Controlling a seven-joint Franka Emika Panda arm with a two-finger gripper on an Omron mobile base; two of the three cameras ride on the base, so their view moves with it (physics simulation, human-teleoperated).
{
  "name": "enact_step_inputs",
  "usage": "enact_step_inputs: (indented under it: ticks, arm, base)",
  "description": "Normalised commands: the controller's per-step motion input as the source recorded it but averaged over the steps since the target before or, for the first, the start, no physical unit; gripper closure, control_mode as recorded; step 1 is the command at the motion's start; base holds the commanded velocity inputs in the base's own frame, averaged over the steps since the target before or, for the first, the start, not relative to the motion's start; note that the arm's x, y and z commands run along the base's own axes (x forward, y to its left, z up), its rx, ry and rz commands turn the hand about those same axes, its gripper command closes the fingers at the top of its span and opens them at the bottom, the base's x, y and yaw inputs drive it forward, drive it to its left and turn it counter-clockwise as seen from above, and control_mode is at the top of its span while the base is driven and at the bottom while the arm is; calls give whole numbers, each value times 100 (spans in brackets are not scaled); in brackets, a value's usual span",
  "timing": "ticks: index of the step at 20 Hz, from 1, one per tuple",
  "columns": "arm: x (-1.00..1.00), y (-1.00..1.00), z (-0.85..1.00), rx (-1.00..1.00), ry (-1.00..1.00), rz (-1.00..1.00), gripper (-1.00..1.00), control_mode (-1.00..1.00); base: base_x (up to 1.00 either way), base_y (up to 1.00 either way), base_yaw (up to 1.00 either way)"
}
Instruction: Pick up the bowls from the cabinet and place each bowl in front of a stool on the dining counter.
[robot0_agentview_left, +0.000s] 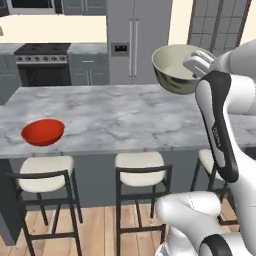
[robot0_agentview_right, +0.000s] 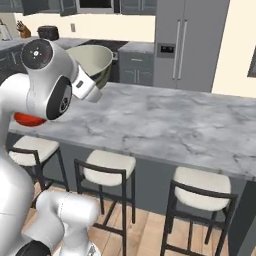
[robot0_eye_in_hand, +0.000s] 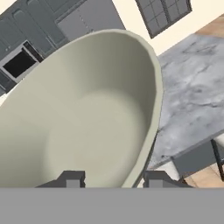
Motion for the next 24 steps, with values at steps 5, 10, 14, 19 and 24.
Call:
enact_step_inputs:
  ticks: [5, 10, 14, 19, 24]
  arm:
    - [0, 0, 0, 0, 0, 0, 100, 100]
    - [0, 0, 0, 0, 0, 0, 100, 100]
    - [0, 0, 0, 0, 0, 0, 100, 100]
    - [0, 0, 0, 0, 0, 0, 100, 100]
    - [10, 5, 0, 0, 0, -4, 100, -100]
  base:
    - [100, 0, -2]
    - [92, 3, -6]
    - [48, 3, -24]
    - [33, 11, -33]
    - [42, 30, -25]
